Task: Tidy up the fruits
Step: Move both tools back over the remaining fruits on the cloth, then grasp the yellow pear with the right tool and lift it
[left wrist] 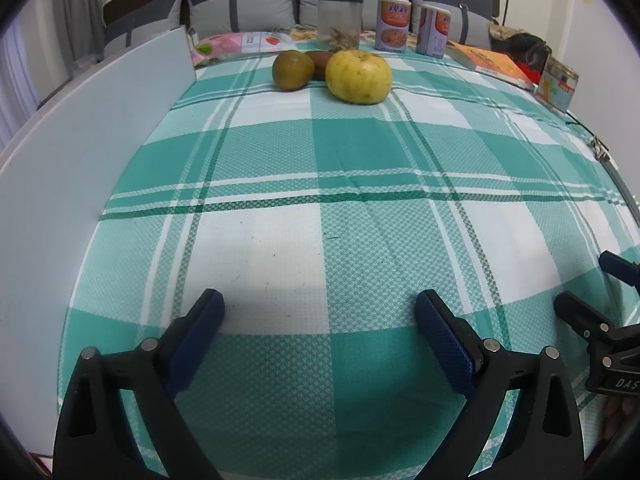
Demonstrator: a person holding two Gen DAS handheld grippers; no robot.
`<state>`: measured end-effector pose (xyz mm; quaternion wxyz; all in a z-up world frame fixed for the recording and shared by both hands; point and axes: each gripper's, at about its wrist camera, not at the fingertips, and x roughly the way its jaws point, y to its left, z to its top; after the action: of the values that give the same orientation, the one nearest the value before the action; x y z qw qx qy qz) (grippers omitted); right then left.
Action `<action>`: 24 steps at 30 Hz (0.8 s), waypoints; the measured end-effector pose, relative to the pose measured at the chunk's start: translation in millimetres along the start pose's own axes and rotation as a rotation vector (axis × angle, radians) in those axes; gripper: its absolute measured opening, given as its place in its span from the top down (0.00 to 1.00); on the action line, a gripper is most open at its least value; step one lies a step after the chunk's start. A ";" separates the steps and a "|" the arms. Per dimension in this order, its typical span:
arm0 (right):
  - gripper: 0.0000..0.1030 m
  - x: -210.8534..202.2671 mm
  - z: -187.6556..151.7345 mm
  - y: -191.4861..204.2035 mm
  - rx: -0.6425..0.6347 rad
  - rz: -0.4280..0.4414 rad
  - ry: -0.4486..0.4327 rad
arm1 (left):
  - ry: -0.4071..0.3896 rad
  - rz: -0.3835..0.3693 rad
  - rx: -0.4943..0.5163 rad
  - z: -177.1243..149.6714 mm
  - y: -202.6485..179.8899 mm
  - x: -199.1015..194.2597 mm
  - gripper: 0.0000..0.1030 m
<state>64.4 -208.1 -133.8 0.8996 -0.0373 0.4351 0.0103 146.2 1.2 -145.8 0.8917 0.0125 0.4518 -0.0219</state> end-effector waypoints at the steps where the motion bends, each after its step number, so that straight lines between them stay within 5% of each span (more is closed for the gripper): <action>1: 0.00 0.1 0.0 0.5 0.000 0.001 0.001 | 0.000 0.000 0.000 0.0 0.1 0.0 0.05; 9: 0.00 0.9 0.1 0.6 0.002 0.003 0.003 | 0.027 -0.052 0.040 1.4 5.9 -1.4 0.05; 14: 0.00 3.8 6.8 1.9 -0.011 0.006 0.058 | 0.020 -0.012 0.018 4.3 33.5 3.2 0.04; 16: 0.00 5.3 21.4 3.9 -0.028 0.020 0.092 | 0.003 -0.022 0.011 3.4 40.8 4.0 0.05; 18: 0.00 1.7 45.1 10.1 -0.053 0.042 0.034 | 0.001 -0.014 0.007 4.3 40.0 4.4 0.04; 24: 0.00 43.8 150.6 54.6 -0.121 0.137 0.002 | -0.003 -0.006 0.006 4.9 38.9 5.9 0.04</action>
<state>206.7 -142.8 -78.1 0.8924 -0.0614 0.4362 0.0982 155.6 39.7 -147.6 0.8924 0.0137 0.4504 -0.0257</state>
